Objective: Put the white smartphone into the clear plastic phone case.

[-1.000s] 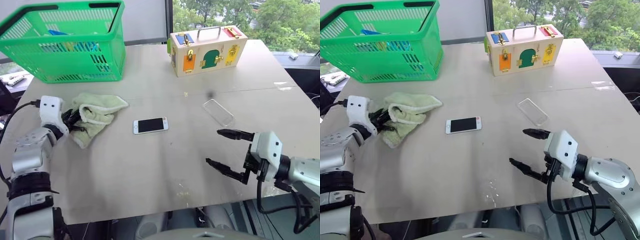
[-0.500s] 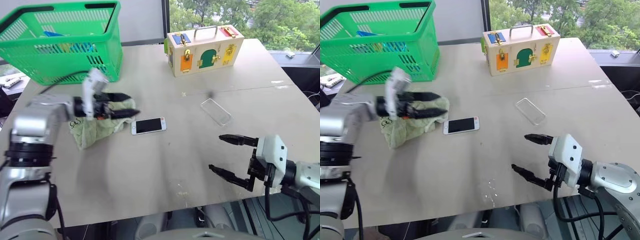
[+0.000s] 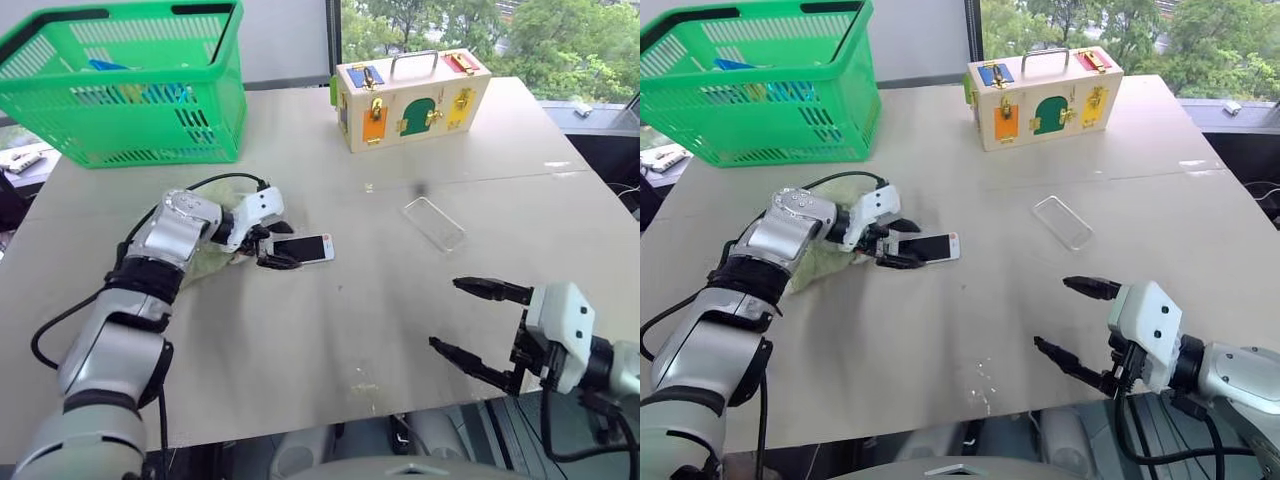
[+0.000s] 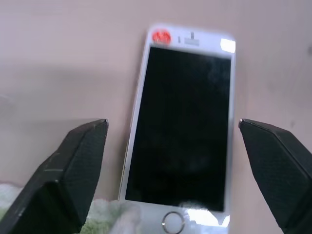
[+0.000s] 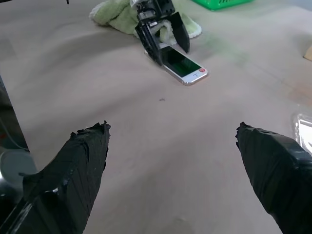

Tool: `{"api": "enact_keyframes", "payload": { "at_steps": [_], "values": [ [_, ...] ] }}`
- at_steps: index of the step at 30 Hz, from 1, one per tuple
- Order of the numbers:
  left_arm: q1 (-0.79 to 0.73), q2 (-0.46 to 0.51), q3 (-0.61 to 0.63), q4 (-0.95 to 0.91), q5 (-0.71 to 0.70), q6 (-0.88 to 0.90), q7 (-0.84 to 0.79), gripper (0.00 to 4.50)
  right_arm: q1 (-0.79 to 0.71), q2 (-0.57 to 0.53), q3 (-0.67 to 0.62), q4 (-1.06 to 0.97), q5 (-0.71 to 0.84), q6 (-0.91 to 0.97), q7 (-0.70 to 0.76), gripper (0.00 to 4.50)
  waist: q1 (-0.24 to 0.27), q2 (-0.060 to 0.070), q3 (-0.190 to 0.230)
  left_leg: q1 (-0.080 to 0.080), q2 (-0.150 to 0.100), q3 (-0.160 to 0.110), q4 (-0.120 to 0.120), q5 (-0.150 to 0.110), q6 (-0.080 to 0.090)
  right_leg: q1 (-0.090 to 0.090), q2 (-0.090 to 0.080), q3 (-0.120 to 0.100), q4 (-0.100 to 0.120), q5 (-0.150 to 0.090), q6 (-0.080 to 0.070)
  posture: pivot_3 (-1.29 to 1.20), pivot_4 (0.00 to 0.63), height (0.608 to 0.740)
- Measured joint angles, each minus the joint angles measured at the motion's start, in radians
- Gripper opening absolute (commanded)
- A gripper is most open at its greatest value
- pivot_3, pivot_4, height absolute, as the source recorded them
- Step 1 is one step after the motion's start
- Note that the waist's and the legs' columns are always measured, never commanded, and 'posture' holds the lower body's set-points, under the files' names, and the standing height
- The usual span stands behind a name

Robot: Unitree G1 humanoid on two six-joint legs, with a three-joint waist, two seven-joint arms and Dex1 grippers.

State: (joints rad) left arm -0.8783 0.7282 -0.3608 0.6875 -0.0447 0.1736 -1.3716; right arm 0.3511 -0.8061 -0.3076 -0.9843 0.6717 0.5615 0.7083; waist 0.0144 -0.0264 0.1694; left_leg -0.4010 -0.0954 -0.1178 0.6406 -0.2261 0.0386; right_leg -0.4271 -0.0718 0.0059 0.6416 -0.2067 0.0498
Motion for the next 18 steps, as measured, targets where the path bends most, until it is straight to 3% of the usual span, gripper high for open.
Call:
{"api": "enact_keyframes", "payload": {
  "at_steps": [2,3,7,12,18],
  "values": [
    [-0.022,-0.012,-0.004,0.030,0.030,-0.013,-0.021,4.44,0.008,0.000,-0.012,-0.003,-0.001,0.000,-0.002,4.50,0.001,0.000,0.000,0.000,0.000,0.000,0.000,0.000,0.000,0.000,0.000,0.000,0.000,0.000,0.000,0.00,0.150,0.740],
    [-0.025,-0.014,-0.003,0.033,0.041,-0.012,-0.028,4.21,0.013,0.000,-0.013,-0.006,-0.001,0.000,-0.005,4.50,0.000,0.000,0.000,0.000,0.000,0.000,0.001,0.000,0.000,0.001,0.000,0.000,0.000,-0.001,0.001,0.00,0.150,0.740],
    [-0.013,-0.014,0.012,-0.008,0.046,0.087,-0.051,2.81,0.017,0.004,-0.009,-0.020,-0.009,-0.001,-0.020,4.50,-0.006,0.000,-0.001,0.002,0.000,0.000,0.001,-0.001,0.001,0.002,0.000,0.000,0.000,-0.002,0.004,0.00,0.150,0.740],
    [0.080,-0.004,0.078,-0.219,0.031,0.310,-0.008,2.82,0.010,0.005,0.001,-0.018,-0.032,-0.007,-0.020,4.50,-0.010,0.000,-0.001,0.002,0.000,0.001,0.001,-0.001,0.002,0.002,0.000,0.001,0.000,-0.002,0.003,0.00,0.150,0.740],
    [0.165,-0.063,0.146,-0.654,0.033,0.950,0.285,2.82,0.006,0.007,0.018,-0.017,-0.046,-0.019,-0.019,4.50,-0.006,0.000,0.000,0.001,0.000,0.000,0.003,-0.002,0.003,0.003,0.001,0.000,0.000,-0.002,0.004,0.00,0.150,0.740]
  ]
}}
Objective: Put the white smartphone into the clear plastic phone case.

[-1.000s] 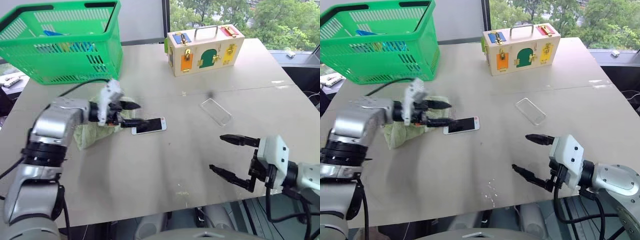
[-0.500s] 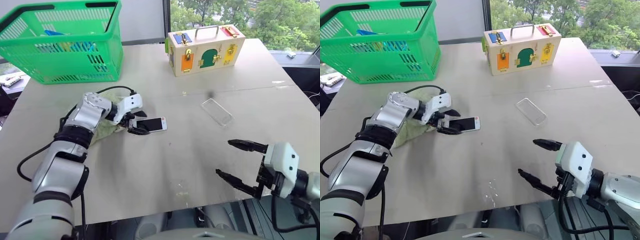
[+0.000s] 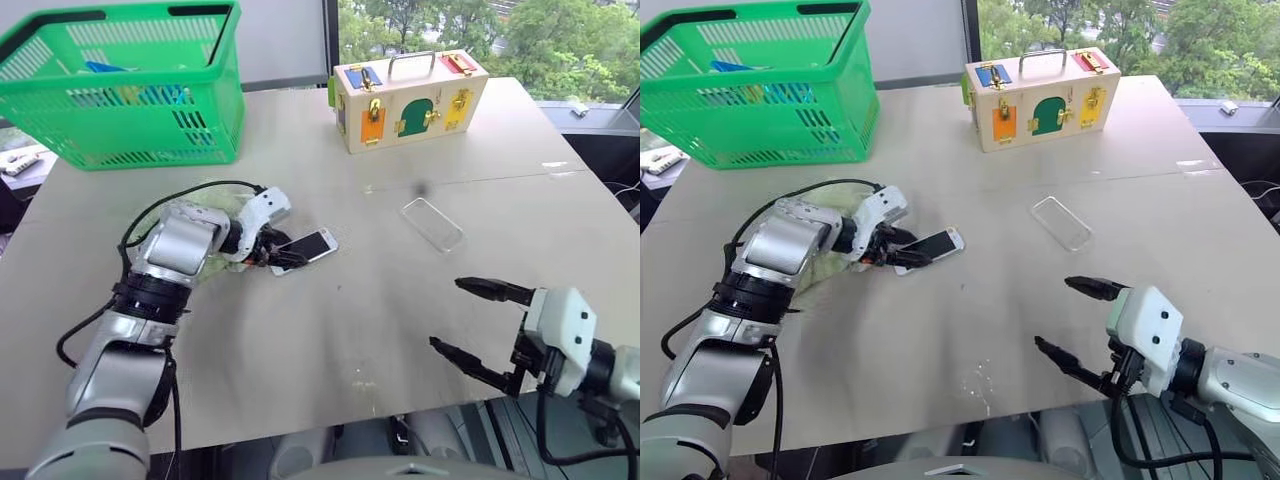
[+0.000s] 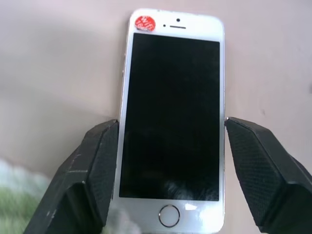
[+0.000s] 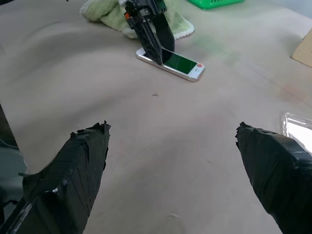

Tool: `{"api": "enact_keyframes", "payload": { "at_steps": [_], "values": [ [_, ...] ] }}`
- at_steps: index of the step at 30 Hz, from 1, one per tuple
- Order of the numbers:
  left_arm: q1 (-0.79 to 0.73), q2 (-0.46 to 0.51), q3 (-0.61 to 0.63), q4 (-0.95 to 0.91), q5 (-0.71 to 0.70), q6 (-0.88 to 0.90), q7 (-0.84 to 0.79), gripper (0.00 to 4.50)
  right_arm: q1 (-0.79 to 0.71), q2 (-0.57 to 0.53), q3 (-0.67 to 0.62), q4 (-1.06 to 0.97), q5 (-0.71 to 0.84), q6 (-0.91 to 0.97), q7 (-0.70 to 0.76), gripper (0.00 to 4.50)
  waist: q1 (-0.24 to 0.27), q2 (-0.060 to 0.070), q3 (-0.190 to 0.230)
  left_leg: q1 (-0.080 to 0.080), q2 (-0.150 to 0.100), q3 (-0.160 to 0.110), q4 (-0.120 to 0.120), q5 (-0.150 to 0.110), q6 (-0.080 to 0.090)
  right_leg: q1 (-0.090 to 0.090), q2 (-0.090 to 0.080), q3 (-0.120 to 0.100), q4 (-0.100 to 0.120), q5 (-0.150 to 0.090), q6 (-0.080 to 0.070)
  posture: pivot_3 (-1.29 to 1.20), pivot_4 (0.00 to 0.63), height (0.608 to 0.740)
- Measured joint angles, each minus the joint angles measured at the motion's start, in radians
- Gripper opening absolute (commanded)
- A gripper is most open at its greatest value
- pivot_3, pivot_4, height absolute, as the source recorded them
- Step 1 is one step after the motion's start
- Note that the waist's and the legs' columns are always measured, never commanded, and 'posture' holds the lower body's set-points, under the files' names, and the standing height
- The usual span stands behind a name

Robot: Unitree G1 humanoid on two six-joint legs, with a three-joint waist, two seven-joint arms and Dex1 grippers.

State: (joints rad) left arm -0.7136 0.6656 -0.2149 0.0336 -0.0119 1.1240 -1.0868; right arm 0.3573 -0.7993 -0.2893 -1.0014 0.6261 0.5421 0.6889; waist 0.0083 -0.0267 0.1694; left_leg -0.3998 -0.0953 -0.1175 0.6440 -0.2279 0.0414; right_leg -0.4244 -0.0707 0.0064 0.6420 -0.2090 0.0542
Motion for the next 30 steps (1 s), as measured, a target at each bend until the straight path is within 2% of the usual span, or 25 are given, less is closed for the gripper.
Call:
{"api": "enact_keyframes", "payload": {
  "at_steps": [2,6,9,11,14,15,17,18,20,25,28,30],
  "values": [
    [-0.003,-0.032,0.014,-0.129,-0.002,0.245,0.101,2.82,-0.005,0.000,0.003,0.001,-0.002,-0.001,0.000,4.50,0.000,0.000,0.000,0.001,0.001,0.000,0.001,0.000,0.000,0.001,0.001,-0.001,0.001,0.000,0.001,0.00,0.150,0.740],
    [0.007,-0.051,0.063,-0.267,-0.060,0.463,0.201,2.82,-0.018,0.000,0.010,0.009,-0.003,-0.001,0.003,4.50,-0.001,0.000,0.000,0.003,0.001,-0.001,0.001,0.000,0.000,0.002,0.001,-0.005,0.001,0.000,0.001,0.00,0.150,0.740],
    [0.053,-0.052,0.125,-0.330,-0.142,0.483,0.231,2.82,-0.021,-0.003,0.010,0.022,-0.001,-0.001,0.010,4.50,0.001,0.000,0.000,0.003,0.001,-0.001,0.001,0.000,-0.001,0.002,0.000,-0.004,0.001,0.000,0.001,0.00,0.150,0.740],
    [0.114,-0.123,0.237,-0.347,-0.212,0.487,0.278,2.82,-0.021,-0.007,0.009,0.029,0.001,-0.001,0.019,4.50,0.007,0.001,0.000,0.002,0.001,-0.002,0.002,0.000,-0.002,0.002,0.000,-0.003,0.000,0.000,0.001,0.00,0.150,0.740],
    [0.169,-0.160,0.278,-0.366,-0.286,0.489,0.345,2.82,-0.021,-0.012,0.007,0.030,0.001,-0.001,0.024,4.50,0.012,0.000,0.001,0.001,0.001,-0.003,0.002,0.000,-0.002,0.003,0.000,-0.003,0.000,0.000,0.001,0.00,0.150,0.740],
    [0.177,-0.163,0.296,-0.365,-0.325,0.489,0.375,3.89,-0.021,-0.012,0.007,0.030,0.001,-0.001,0.024,4.50,0.013,0.000,0.001,0.001,0.001,-0.003,0.003,0.000,-0.002,0.003,0.000,-0.003,0.000,0.000,0.001,0.00,0.150,0.740],
    [0.180,-0.170,0.334,-0.366,-0.410,0.489,0.433,4.42,-0.020,-0.012,0.007,0.029,0.001,-0.001,0.021,4.50,0.014,0.000,0.001,0.001,0.001,-0.003,0.003,-0.001,-0.002,0.003,0.000,-0.003,0.000,0.000,0.001,0.00,0.150,0.740],
    [0.180,-0.171,0.339,-0.366,-0.433,0.489,0.446,4.42,-0.019,-0.012,0.007,0.029,0.001,-0.001,0.021,4.50,0.014,0.000,0.001,0.001,0.001,-0.003,0.003,-0.002,-0.005,0.003,0.000,-0.003,0.000,0.000,0.001,0.00,0.150,0.740],
    [0.179,-0.144,0.342,-0.364,-0.498,0.489,0.448,4.42,-0.015,-0.011,0.007,0.028,0.001,-0.001,0.015,4.50,0.012,0.000,0.001,0.001,0.001,-0.003,0.003,-0.003,-0.006,0.003,0.000,-0.003,0.000,0.000,0.000,0.00,0.150,0.740],
    [0.141,0.074,0.279,-0.297,-0.543,0.398,0.338,4.42,-0.010,-0.003,0.012,0.026,-0.005,0.000,-0.004,4.50,0.007,0.001,0.001,0.003,0.001,-0.002,0.003,-0.003,-0.007,0.003,0.000,-0.002,0.001,0.000,0.000,0.00,0.150,0.740],
    [0.126,0.157,0.237,-0.205,-0.559,0.332,0.249,4.42,-0.010,0.000,0.022,0.020,-0.012,0.000,-0.013,4.50,0.007,0.002,0.002,0.002,0.001,-0.002,0.003,-0.003,-0.007,0.003,0.000,-0.002,0.000,0.000,-0.001,0.00,0.150,0.740],
    [0.120,0.178,0.211,-0.175,-0.579,0.292,0.187,3.92,-0.013,0.000,0.036,0.020,-0.018,0.000,-0.020,4.50,0.009,0.002,0.002,0.002,0.001,-0.002,0.003,-0.003,-0.006,0.003,0.000,-0.002,0.000,0.000,-0.001,0.00,0.150,0.740]
  ]
}}
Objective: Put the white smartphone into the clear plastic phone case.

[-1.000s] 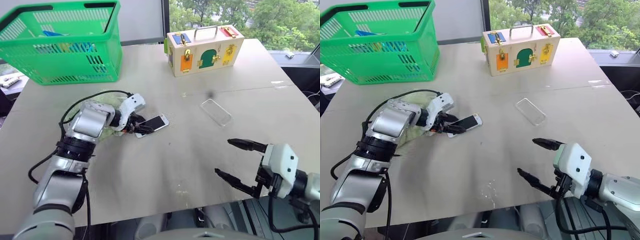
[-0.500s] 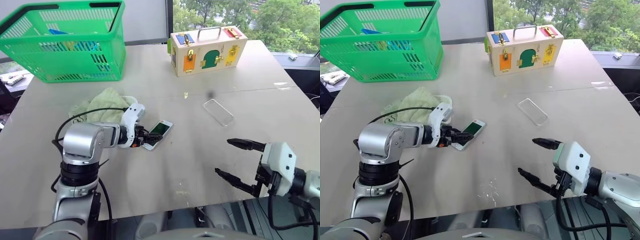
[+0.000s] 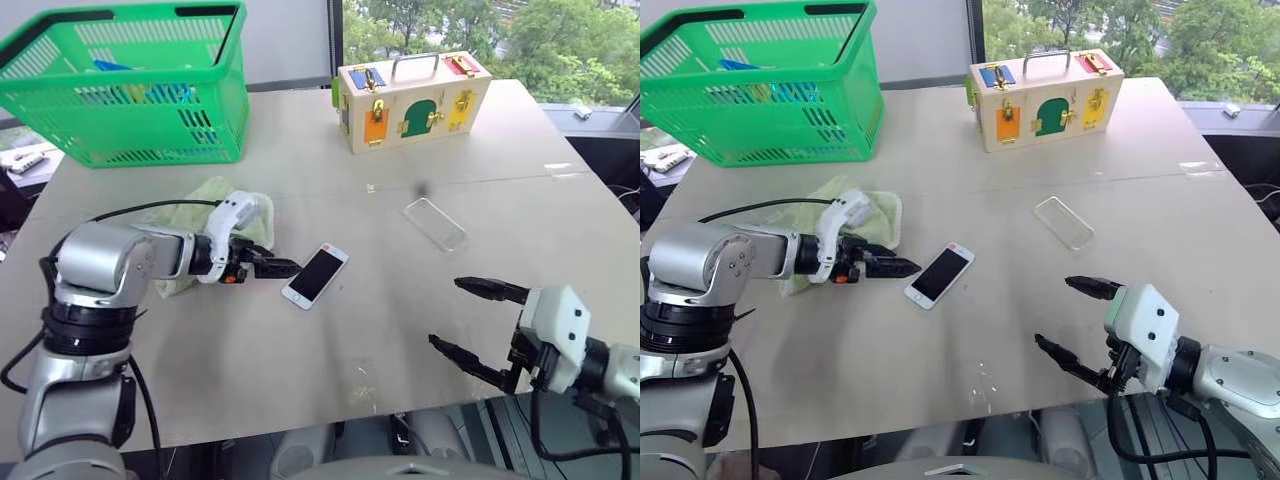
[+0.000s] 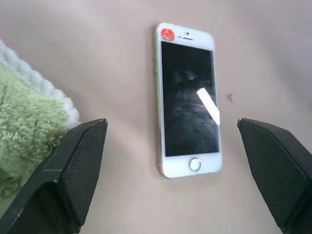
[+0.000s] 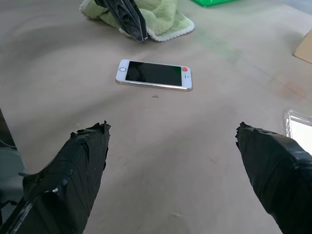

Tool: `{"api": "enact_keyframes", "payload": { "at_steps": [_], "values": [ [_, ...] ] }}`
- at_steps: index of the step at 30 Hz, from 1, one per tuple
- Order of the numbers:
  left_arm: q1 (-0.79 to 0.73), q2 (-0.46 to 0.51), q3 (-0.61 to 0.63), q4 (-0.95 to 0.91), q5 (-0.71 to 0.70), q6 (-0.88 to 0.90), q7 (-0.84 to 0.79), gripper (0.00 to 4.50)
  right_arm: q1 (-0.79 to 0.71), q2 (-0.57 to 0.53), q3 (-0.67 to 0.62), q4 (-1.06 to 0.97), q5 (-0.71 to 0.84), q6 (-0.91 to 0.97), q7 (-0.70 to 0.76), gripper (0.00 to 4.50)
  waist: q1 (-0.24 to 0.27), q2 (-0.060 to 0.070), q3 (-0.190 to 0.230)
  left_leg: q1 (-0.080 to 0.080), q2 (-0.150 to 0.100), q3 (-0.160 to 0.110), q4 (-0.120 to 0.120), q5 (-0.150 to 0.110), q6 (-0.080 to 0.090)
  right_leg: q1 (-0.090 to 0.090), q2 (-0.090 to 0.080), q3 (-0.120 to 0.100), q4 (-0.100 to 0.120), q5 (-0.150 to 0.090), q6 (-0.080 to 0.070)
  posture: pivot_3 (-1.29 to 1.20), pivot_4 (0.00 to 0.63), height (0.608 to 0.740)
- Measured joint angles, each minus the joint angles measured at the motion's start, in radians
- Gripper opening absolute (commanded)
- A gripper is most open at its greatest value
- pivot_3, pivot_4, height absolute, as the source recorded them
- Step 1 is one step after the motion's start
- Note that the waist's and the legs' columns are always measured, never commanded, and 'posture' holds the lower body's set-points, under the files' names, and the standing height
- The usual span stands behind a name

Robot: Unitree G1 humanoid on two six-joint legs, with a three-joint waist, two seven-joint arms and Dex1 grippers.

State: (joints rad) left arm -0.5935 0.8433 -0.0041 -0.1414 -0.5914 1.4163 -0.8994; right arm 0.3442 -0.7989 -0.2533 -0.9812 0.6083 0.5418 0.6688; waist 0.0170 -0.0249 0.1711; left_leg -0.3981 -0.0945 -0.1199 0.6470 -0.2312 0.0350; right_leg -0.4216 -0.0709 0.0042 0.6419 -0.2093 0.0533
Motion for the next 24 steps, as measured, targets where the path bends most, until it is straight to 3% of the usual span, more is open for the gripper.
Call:
{"api": "enact_keyframes", "payload": {
  "at_steps": [4,9,17,24],
  "values": [
    [0.024,0.040,-0.057,0.008,0.015,-0.215,-0.128,2.22,-0.010,0.000,0.012,0.000,-0.013,0.000,-0.002,4.50,0.000,0.000,0.000,-0.001,0.000,0.000,0.000,0.000,0.000,0.000,-0.001,0.001,0.000,0.000,-0.005,0.00,0.150,0.740],
    [0.046,0.086,-0.170,0.100,0.149,-0.493,-0.213,0.04,-0.020,0.000,0.013,0.001,-0.015,0.000,-0.002,4.50,-0.001,0.001,0.000,0.000,0.000,0.001,-0.001,0.000,0.000,0.000,-0.001,0.002,0.000,-0.001,-0.005,0.00,0.150,0.740],
    [0.088,0.094,-0.215,0.119,0.256,-0.653,-0.234,0.04,-0.010,0.002,0.013,0.000,-0.015,0.000,-0.013,4.50,-0.002,0.001,0.001,-0.001,0.000,0.001,-0.001,0.002,0.004,-0.001,-0.001,0.002,-0.001,0.001,-0.006,0.00,0.150,0.740],
    [0.153,0.113,-0.258,0.023,0.295,-0.723,-0.300,0.04,-0.008,0.002,0.014,-0.002,-0.015,0.001,-0.021,4.50,0.000,0.001,0.000,-0.001,0.000,0.001,-0.001,0.002,0.004,0.000,-0.001,0.001,-0.001,-0.002,-0.003,0.00,0.150,0.740]
  ]
}}
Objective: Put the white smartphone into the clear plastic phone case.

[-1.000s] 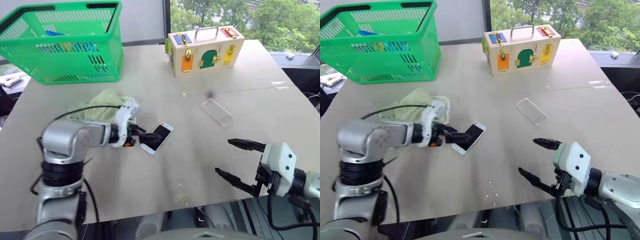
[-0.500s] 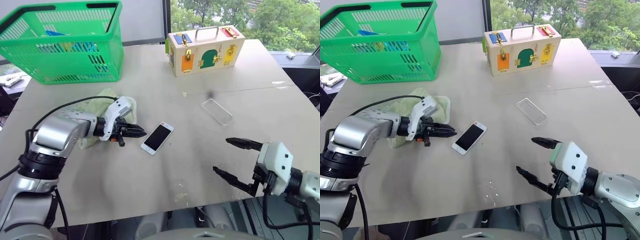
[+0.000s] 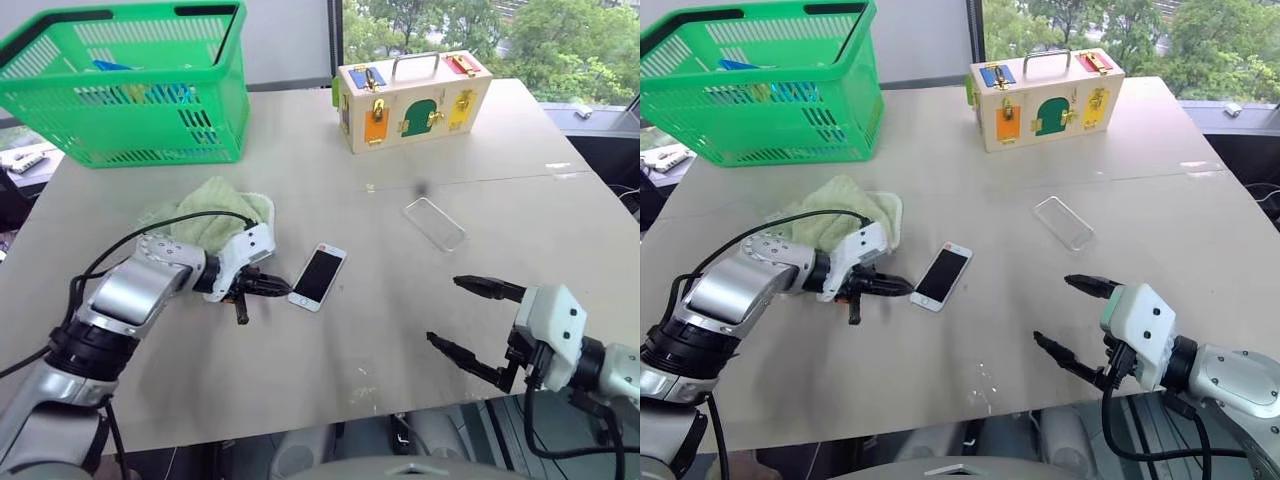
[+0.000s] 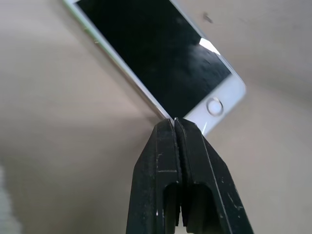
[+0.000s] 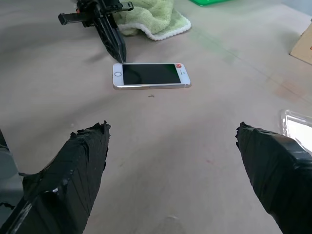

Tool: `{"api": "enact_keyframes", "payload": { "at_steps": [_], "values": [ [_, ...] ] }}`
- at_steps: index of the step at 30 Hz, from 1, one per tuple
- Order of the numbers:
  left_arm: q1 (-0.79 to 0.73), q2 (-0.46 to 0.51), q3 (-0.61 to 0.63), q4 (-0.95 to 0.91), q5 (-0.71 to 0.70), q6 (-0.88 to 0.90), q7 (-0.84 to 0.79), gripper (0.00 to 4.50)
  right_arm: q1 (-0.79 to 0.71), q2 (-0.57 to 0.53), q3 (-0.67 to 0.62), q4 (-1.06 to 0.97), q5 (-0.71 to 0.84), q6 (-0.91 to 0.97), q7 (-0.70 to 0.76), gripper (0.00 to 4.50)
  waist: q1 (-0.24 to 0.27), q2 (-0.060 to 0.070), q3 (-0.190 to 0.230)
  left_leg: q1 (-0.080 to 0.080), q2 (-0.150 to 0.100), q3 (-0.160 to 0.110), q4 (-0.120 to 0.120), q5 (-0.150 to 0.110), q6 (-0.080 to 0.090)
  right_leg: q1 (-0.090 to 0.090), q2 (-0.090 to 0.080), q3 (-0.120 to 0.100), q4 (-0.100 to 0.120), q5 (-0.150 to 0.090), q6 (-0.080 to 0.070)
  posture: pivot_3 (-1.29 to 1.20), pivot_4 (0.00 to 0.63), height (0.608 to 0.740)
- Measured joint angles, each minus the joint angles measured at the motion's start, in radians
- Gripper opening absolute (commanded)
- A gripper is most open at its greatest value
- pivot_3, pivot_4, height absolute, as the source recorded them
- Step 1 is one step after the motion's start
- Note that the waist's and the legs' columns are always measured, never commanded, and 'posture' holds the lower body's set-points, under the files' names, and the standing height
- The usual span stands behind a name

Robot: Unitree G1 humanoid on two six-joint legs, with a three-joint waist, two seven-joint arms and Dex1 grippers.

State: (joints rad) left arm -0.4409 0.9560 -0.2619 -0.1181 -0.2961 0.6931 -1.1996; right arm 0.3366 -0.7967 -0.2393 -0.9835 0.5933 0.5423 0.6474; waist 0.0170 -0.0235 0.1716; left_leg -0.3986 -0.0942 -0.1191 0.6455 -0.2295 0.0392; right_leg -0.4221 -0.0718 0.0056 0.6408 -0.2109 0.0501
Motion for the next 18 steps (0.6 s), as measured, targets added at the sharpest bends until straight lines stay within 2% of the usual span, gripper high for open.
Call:
{"api": "enact_keyframes", "payload": {
  "at_steps": [5,11,17,18],
  "values": [
    [0.007,-0.009,-0.010,-0.025,0.003,-0.002,-0.028,0.04,0.002,0.000,0.006,-0.001,0.000,0.000,-0.001,4.50,0.001,0.000,0.000,0.000,0.000,0.000,0.000,0.000,0.000,0.000,0.000,0.000,0.000,0.000,0.000,0.00,0.150,0.740],
    [-0.009,-0.102,-0.069,-0.033,-0.026,0.042,-0.050,0.04,0.010,0.005,0.007,-0.002,-0.011,-0.001,-0.003,4.50,-0.001,0.000,0.000,0.000,0.000,0.000,0.000,0.000,0.000,0.000,0.000,-0.001,0.000,0.001,0.002,0.00,0.150,0.740],
    [-0.033,-0.187,-0.050,-0.054,-0.064,0.026,-0.040,0.04,0.009,0.018,0.013,-0.010,-0.022,-0.001,-0.015,4.50,-0.002,0.000,0.000,0.000,0.000,0.000,0.001,0.000,0.000,0.000,0.001,-0.001,0.000,0.002,0.003,0.00,0.150,0.740],
    [-0.034,-0.187,-0.036,-0.046,-0.067,0.012,-0.045,0.28,0.011,0.019,0.016,-0.013,-0.023,-0.001,-0.018,4.50,-0.004,0.000,0.000,0.000,0.000,0.000,0.000,0.000,0.000,0.000,0.001,0.000,0.000,0.002,0.003,0.00,0.150,0.740]
  ]
}}
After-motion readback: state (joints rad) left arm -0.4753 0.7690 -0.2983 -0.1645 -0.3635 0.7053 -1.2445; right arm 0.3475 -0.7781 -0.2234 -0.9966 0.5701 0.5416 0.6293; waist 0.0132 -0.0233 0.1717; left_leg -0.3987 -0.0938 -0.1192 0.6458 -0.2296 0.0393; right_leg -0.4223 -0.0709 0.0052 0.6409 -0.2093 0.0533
